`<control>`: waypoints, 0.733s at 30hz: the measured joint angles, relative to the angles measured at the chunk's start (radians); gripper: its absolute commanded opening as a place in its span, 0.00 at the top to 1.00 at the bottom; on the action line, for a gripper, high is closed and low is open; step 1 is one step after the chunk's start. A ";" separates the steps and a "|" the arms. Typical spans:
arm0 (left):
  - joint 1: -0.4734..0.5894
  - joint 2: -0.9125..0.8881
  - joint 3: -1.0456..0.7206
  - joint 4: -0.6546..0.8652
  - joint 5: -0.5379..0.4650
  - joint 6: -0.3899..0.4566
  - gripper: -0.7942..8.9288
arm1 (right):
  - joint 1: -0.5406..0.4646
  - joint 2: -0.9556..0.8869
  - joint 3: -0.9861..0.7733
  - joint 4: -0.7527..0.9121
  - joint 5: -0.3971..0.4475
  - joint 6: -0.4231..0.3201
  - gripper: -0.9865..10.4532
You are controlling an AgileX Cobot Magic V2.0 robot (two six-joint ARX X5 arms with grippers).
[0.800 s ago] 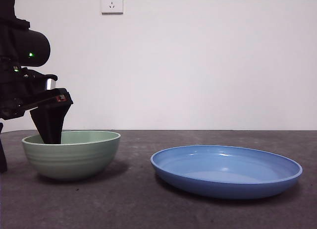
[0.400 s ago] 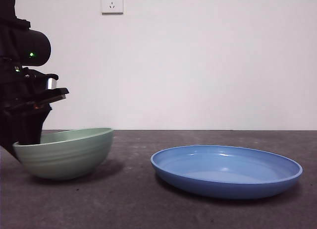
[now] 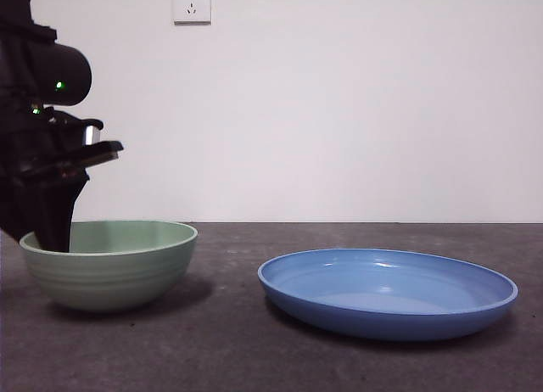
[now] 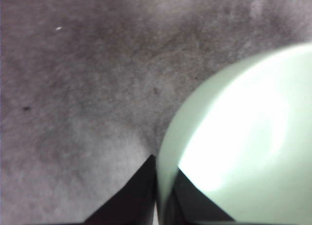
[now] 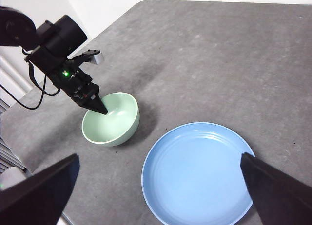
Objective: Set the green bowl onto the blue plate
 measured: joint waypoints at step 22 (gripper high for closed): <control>-0.386 0.308 0.592 -0.185 0.000 -0.133 0.91 | 0.000 0.000 0.000 0.000 0.000 0.000 0.37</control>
